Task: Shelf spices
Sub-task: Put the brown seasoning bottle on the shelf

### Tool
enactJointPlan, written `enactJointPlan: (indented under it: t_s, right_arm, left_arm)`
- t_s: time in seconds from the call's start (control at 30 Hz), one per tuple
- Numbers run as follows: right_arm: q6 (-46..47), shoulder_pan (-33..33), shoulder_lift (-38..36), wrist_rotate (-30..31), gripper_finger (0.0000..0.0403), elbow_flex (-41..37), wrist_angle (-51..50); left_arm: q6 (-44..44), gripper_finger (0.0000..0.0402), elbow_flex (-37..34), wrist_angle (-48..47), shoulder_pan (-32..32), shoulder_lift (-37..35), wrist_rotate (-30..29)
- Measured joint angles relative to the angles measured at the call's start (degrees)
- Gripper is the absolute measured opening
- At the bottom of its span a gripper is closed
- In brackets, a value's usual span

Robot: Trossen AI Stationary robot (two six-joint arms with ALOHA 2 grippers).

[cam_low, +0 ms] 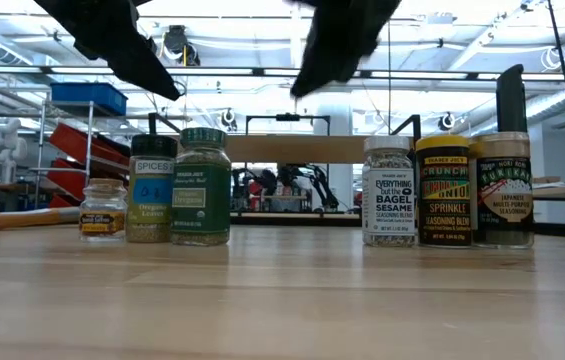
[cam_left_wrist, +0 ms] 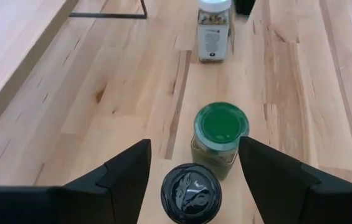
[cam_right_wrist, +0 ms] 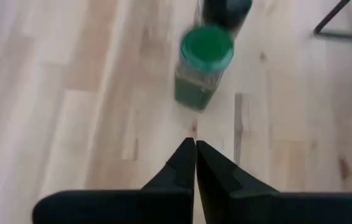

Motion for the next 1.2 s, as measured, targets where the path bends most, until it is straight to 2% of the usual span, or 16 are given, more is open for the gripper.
enactJointPlan:
  t_s: [0.27,0.37,0.43,0.53,0.6,0.7,0.87,1.1,1.2]
  right_arm:
    - [5.26,3.48,-13.4,0.42,0.0,0.08,-13.88]
    - [9.02,5.62,-17.33,3.5,0.0,0.08,-19.37]
    - [11.89,7.24,-19.43,6.66,0.0,0.08,-22.2]
    - [15.95,10.31,-21.36,9.39,0.0,0.08,-25.92]
    - [18.16,12.61,-22.0,10.51,0.0,0.08,-27.14]
    - [21.12,15.86,-22.29,12.94,0.0,0.07,-28.31]
    - [25.98,19.86,-21.55,17.87,0.0,-0.03,-29.72]
    - [28.79,22.63,-17.87,22.3,0.0,-0.05,-29.75]
    - [29.07,22.76,-15.93,22.32,0.0,-0.05,-31.18]
  left_arm:
    - [2.79,0.0252,4.26,0.17,0.0,-2.6,0.0]
    - [2.38,0.0252,6.97,-1.94,0.0,-3.68,0.07]
    - [1.92,0.0252,8.18,-2.57,0.0,-4.01,2.62]
    - [-0.8,0.0252,8.45,-0.45,0.0,-4.0,9.63]
    - [2.4,0.0252,8.46,1.6,-0.04,-3.95,11.91]
    - [6.69,0.0252,8.47,3.04,-0.13,-3.97,12.02]
    - [4.99,0.0249,8.47,3.8,-0.84,-3.97,11.94]
    - [-2.86,0.0249,7.58,0.33,-2.74,-3.95,11.52]
    - [-5.88,0.0248,7.58,-2.9,-5.46,-3.93,7.91]
